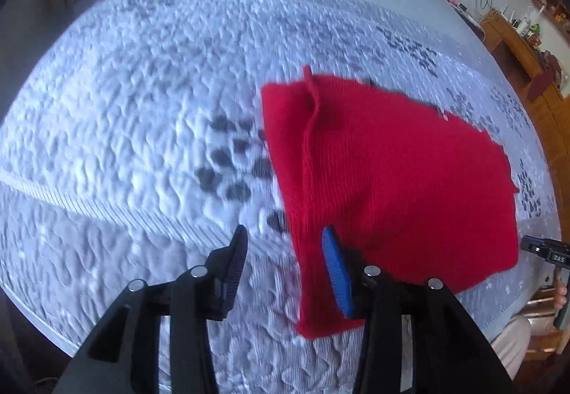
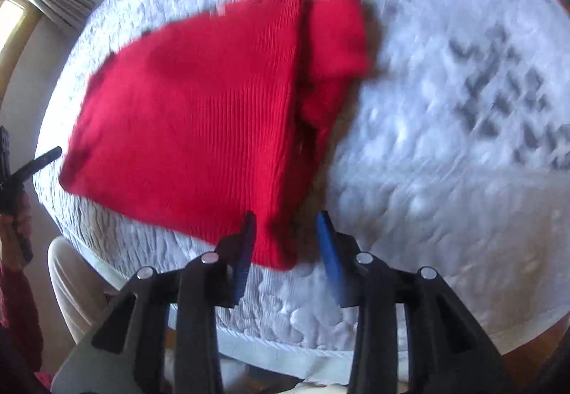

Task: Fold small clothes

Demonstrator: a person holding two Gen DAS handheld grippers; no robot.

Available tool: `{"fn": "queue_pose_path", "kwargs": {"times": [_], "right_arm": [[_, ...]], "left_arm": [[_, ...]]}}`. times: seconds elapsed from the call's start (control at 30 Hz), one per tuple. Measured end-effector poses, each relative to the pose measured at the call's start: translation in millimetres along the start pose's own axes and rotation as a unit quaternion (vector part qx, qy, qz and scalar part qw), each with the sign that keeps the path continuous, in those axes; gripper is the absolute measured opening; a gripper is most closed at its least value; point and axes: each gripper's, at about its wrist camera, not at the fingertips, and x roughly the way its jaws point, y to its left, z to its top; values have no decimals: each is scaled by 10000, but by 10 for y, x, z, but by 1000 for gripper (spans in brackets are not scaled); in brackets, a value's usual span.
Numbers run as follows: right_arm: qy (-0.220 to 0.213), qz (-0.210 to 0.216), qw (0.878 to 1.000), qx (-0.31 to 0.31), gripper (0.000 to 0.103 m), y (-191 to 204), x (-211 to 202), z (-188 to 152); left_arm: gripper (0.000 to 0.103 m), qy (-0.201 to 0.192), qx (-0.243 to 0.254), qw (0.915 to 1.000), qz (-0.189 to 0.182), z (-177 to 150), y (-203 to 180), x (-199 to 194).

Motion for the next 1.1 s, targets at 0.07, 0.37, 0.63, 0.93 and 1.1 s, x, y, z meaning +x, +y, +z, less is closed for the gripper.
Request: {"fn": "queue_pose_path", "kwargs": {"times": [0.07, 0.37, 0.63, 0.93, 1.1], "right_arm": [[-237, 41, 9997, -34, 36, 6, -136, 152], [-309, -154, 9994, 102, 41, 36, 191, 1251], [-45, 2, 9985, 546, 39, -264, 637, 1651], [-567, 474, 9939, 818, 4, -471, 407, 1643], [-301, 202, 9938, 1052, 4, -603, 750, 1596]], "left_arm": [[44, -126, 85, 9999, 63, 259, -56, -2], [44, 418, 316, 9980, 349, 1150, -385, 905], [4, 636, 119, 9979, 43, 1268, -311, 1350], [3, -136, 164, 9997, 75, 1292, -297, 1158], [4, 42, 231, 9993, 299, 1207, -264, 1424]]}}
